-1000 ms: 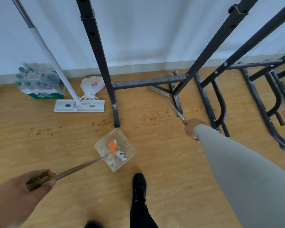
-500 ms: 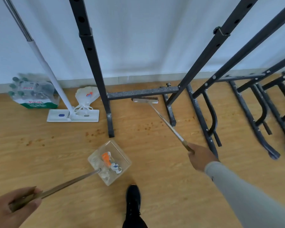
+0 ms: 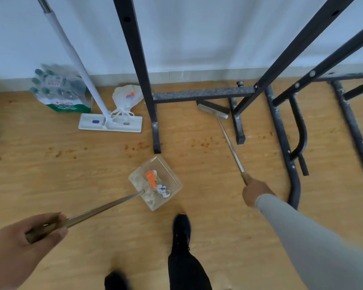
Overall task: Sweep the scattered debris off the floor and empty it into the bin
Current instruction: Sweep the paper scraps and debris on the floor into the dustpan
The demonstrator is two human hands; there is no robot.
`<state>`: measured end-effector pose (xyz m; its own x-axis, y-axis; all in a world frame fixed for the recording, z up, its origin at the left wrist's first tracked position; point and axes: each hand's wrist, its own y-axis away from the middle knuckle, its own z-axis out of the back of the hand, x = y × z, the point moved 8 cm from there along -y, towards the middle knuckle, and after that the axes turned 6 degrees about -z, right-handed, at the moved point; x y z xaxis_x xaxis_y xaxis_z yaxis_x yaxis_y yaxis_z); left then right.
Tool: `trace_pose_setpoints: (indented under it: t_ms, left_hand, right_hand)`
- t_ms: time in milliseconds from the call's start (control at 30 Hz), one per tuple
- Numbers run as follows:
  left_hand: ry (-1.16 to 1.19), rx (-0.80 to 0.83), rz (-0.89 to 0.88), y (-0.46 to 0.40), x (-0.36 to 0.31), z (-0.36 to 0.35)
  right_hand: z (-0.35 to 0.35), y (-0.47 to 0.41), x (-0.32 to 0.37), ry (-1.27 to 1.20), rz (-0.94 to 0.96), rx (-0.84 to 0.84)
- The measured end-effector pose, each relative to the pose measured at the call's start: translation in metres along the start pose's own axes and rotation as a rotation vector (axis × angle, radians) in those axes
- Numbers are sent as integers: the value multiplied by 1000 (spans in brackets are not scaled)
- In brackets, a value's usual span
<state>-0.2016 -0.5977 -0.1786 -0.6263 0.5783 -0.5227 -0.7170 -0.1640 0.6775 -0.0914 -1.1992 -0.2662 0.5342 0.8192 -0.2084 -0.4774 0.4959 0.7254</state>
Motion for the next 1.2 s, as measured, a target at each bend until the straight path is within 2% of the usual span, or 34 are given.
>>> trace_pose_setpoints:
  t_ms: [100, 233, 400, 467, 600, 700, 800, 867, 1067, 1133, 1200]
  left_hand:
    - [69, -72, -31, 24, -19, 12]
    - [71, -107, -56, 64, -5, 40]
    - [-71, -97, -75, 121, 8, 63]
    - [-113, -111, -84, 141, 18, 76]
    - [-134, -125, -36, 164, 50, 96]
    - [-160, -136, -30, 166, 63, 97]
    - [-187, -147, -16, 162, 71, 92]
    - [-210, -127, 15, 160, 76, 87]
    - [-324, -74, 10, 157, 72, 80]
    - [-371, -50, 4, 156, 69, 77]
    - [-416, -21, -6, 154, 66, 75]
  right_hand:
    - [-48, 76, -42, 6, 35, 123]
    - [-112, 186, -95, -33, 47, 335]
    - [-176, 300, -134, -40, 116, 471]
    - [-167, 321, -147, -87, 122, 437]
    - [-125, 344, -150, -310, 4, 337]
    - [-112, 316, -98, -291, 75, 177]
    - [-134, 286, -39, -184, 81, 209]
    - [-158, 294, -28, -94, 90, 269]
    - [-210, 363, -105, 83, 56, 360]
    - [-198, 367, -134, 15, 62, 360]
    - [-180, 371, -159, -153, 70, 318]
